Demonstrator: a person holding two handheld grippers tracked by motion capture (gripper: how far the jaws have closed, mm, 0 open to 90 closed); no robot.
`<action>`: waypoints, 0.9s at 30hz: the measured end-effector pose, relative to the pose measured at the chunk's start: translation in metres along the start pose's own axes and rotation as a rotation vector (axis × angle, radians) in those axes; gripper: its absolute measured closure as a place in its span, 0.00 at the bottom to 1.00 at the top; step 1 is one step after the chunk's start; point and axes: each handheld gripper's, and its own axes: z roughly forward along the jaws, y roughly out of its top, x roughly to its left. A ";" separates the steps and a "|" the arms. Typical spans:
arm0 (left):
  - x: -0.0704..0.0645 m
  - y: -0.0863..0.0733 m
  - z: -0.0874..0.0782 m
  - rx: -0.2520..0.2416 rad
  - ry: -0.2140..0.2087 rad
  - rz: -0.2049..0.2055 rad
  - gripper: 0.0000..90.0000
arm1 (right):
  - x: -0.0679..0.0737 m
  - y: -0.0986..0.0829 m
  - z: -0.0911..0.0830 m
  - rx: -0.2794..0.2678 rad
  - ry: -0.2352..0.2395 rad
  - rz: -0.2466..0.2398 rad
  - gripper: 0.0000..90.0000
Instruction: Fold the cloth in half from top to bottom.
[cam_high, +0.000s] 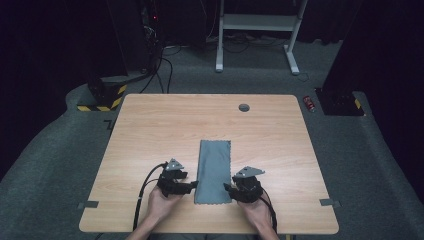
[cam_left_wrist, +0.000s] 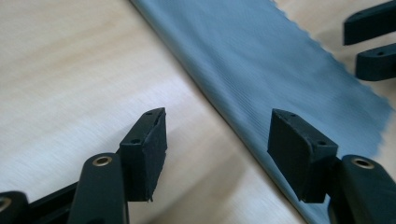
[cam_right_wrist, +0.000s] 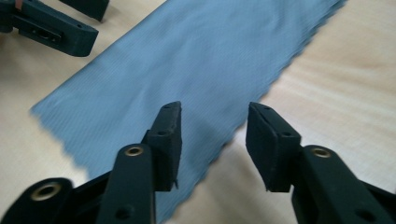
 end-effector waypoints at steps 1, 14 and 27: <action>0.003 0.004 0.002 0.001 0.003 -0.009 0.42 | -0.002 0.003 0.001 -0.005 -0.003 0.014 0.65; 0.035 0.057 0.031 -0.010 0.052 -0.068 0.45 | -0.031 0.049 0.027 -0.045 -0.033 0.055 0.80; 0.054 0.084 0.065 -0.005 0.139 -0.081 0.47 | -0.065 0.077 0.050 -0.035 -0.107 0.156 0.81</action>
